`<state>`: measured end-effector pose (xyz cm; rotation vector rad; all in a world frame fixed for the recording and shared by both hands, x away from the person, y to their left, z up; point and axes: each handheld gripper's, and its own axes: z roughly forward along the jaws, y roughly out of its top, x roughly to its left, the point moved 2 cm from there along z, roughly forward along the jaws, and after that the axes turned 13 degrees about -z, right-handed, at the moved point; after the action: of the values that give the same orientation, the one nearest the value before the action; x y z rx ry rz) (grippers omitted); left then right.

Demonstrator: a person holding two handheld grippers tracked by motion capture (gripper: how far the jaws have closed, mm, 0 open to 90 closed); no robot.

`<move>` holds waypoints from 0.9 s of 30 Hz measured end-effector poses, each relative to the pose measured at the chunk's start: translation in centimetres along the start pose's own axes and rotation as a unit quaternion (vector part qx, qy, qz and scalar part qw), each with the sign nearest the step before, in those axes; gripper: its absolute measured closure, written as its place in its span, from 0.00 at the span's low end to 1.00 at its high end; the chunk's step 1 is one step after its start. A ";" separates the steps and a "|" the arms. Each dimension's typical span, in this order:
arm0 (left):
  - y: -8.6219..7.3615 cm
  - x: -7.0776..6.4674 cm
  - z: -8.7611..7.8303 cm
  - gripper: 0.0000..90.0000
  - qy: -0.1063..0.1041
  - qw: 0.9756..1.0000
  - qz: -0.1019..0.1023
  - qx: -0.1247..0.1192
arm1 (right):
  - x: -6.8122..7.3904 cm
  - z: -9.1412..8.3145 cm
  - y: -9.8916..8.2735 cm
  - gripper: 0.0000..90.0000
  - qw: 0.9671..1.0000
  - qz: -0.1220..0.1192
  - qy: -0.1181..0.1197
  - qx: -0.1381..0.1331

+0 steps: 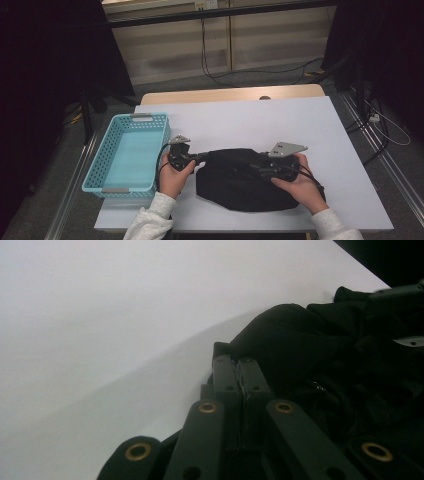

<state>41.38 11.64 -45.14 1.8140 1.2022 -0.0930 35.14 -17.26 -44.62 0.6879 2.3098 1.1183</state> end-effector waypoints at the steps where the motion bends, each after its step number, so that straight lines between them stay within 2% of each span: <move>1: 0.0 0.0 0.0 0.99 -0.002 1.000 0.001 0.000 | 0.1 0.5 0.4 0.48 1.000 -0.004 0.004 0.001; 3: 0.0 -0.2 0.0 0.99 -0.007 1.000 -0.001 0.002 | 0.4 1.6 1.2 0.47 1.000 -0.017 0.013 0.017; 5: -0.1 -0.4 0.1 0.99 -0.009 1.000 0.001 0.003 | 0.8 3.0 1.8 0.53 0.998 -0.033 0.024 0.041; 7: -0.1 -0.5 0.1 0.99 -0.008 1.000 0.004 0.004 | 1.1 4.2 2.1 0.58 0.997 -0.041 0.022 0.064; 9: -0.1 -0.5 0.0 0.99 -0.012 1.000 0.002 0.006 | 1.1 5.2 2.1 0.67 0.996 -0.042 0.034 0.077; 10: -0.2 -0.5 0.0 0.99 -0.012 1.000 0.005 0.008 | 1.1 5.6 2.1 0.74 0.995 -0.044 0.029 0.085; 11: -0.2 -0.6 0.0 0.98 -0.012 1.000 0.005 0.009 | 0.9 5.8 2.0 0.88 0.995 -0.043 0.027 0.085; 12: -0.2 -0.6 0.0 0.97 -0.012 1.000 0.007 0.007 | 0.5 5.7 2.1 0.94 0.996 -0.031 0.024 0.077; 14: -0.3 -0.7 0.0 0.90 -0.005 1.000 0.015 0.007 | -0.6 5.0 2.2 0.97 0.999 0.014 0.007 0.049; 16: -0.3 -0.8 0.0 0.78 0.004 1.000 0.027 0.008 | -1.8 3.9 2.1 0.97 0.998 0.046 -0.010 0.033; 18: -0.5 -0.9 0.1 0.65 0.011 0.999 0.034 0.011 | -2.9 2.7 1.9 0.97 0.997 0.062 -0.026 0.025; 21: -0.7 -1.2 0.4 0.50 0.016 0.999 0.035 0.022 | -4.5 0.9 1.2 0.97 0.994 0.092 -0.053 0.014; 27: -1.3 -2.6 1.0 0.40 -0.007 0.998 0.038 0.045 | -7.1 -1.9 -0.5 0.98 0.984 0.138 -0.109 -0.002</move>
<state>39.42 9.26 -45.26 1.9329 1.1344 -0.1184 39.24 -22.97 -42.59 1.0982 2.0699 1.1029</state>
